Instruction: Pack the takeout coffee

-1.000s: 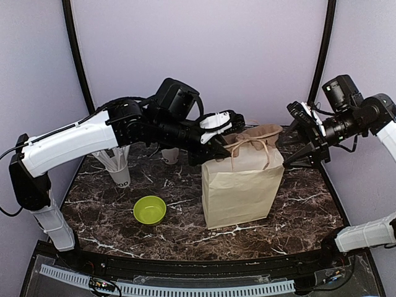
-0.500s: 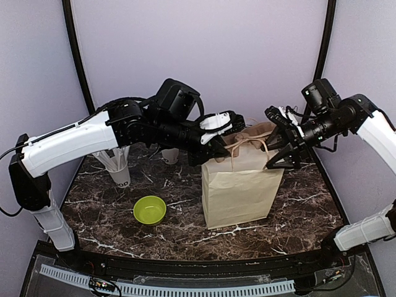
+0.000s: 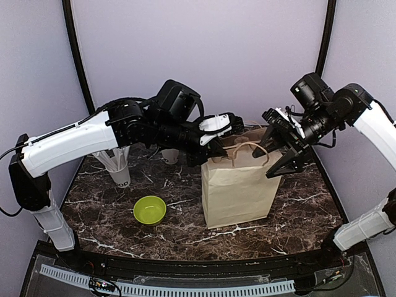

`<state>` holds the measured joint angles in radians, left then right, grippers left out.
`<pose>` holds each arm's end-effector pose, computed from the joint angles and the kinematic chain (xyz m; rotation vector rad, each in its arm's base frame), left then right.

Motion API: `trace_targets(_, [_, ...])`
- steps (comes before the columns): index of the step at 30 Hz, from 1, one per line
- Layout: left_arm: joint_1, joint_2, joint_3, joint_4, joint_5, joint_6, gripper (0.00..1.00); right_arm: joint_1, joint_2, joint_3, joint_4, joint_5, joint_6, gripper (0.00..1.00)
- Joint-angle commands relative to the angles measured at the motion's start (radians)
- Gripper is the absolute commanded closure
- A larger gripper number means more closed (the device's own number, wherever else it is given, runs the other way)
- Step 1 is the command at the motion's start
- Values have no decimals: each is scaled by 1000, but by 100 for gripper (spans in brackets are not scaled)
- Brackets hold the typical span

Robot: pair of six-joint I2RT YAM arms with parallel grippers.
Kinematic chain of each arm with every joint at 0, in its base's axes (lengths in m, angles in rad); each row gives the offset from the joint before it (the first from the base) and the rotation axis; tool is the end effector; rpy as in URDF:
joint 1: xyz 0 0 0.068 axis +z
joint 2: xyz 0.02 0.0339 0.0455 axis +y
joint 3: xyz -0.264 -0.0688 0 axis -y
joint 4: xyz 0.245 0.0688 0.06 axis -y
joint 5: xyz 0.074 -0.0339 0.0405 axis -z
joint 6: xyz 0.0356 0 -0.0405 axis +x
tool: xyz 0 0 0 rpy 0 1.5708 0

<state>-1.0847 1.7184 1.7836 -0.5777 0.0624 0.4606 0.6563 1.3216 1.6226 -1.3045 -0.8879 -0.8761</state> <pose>0.1825 -0.3502 0.3968 1.5023 1.4858 -0.4420 0.1598 0.1579 0.4179 -1.8289 1.4396 1.0162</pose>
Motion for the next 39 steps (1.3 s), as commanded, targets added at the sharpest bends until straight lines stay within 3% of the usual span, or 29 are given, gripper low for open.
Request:
trace_targets(1, [-27,-59,17,-49,-5,41,89,8,-10,14,-66,2,-59,35])
trace_targets(20, [-121,-8,-12,-122,-299,110,89,-177,-57,89,9,-29,-14,35])
trace_targets(39, [-135,28,-12,-98,-373,91,87,-271,-36,6,271,117,221,34])
